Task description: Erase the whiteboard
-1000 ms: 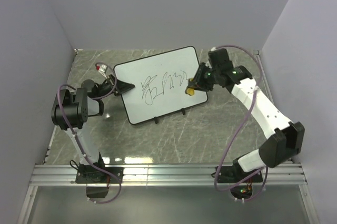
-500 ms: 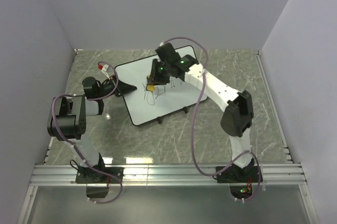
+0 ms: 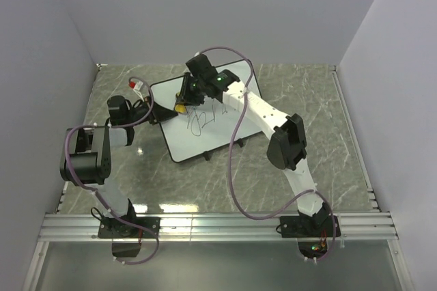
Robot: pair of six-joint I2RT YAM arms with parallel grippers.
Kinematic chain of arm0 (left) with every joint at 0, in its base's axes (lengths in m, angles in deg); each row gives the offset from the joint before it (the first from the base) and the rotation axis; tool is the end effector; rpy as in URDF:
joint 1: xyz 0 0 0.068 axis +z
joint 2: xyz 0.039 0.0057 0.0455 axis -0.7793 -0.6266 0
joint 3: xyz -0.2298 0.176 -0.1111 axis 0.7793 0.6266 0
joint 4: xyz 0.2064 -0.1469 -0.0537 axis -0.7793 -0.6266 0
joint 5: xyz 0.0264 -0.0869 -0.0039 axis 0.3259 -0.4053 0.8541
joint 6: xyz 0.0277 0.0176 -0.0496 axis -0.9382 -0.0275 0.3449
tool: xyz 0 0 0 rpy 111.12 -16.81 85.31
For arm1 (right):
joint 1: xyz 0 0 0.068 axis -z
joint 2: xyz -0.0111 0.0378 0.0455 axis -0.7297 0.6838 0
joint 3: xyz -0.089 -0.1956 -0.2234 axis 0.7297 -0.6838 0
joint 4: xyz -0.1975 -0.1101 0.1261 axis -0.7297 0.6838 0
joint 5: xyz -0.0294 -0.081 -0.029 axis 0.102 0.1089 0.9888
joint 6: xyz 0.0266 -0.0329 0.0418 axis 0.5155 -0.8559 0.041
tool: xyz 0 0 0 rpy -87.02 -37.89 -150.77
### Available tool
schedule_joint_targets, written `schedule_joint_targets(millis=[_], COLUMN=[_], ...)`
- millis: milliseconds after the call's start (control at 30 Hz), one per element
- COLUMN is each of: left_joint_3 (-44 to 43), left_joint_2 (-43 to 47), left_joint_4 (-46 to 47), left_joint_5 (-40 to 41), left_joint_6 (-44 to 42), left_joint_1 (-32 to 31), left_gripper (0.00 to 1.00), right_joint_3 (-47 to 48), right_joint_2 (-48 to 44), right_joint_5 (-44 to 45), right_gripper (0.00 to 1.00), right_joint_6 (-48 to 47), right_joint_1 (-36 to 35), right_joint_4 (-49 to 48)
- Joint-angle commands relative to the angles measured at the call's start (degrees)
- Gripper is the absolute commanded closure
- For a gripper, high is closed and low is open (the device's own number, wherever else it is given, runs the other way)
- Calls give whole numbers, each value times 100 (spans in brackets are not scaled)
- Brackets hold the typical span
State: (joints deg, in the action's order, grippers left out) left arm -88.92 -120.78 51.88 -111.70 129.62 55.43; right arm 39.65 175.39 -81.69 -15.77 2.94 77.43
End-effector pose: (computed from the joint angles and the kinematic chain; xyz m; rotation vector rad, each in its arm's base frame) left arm 0.3409 -0.0137 0.2193 0.0525 1.9019 -1.4750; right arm 0.3811 0.3751 0.3345 -0.0605 2.4801 0.8937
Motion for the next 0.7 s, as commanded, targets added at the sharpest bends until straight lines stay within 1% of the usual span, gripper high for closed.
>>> schedule_joint_targets(millis=[0,167,200,300,400,433,500,533,600,667], left_joint_3=[78,17,17,-1,-10,-18,-19,-27,-45,-53], left_joint_2=[-1,87,96,122,122,113,113,105,96,87], left_joint_4=[-864,-1294,-1286,-1338,-1400,-1409,-1409,-1418,-1461,-1479], left_joint_5=[295,400,409,436,471,471,488,506,541,550], left_joint_6=[-891,-1207,-1207,-1233,-1269,-1269,-1269,-1286,-1295,-1321], left_joint_1=[-142,-308,-326,-335,-326,-335,-335,-335,-335,-335], left_gripper=[100,100,100,100,100,100,100,100,100,100], right_joint_3=[453,813,796,542,-90,-509,-925,-1309,-1733,-1893], right_joint_2=[286,646,655,585,348,269,50,-29,-188,-250], right_joint_5=[404,757,1062,1372,1706,1811,1891,1908,1891,1874], right_gripper=[100,100,100,100,100,100,100,100,100,100], right_joint_6=[220,343,361,387,396,396,405,405,379,352], right_joint_1=[-55,-46,-55,-55,-73,-99,-151,-169,-239,-301], right_joint_4=[-63,446,552,982,1089,1089,1002,957,843,834])
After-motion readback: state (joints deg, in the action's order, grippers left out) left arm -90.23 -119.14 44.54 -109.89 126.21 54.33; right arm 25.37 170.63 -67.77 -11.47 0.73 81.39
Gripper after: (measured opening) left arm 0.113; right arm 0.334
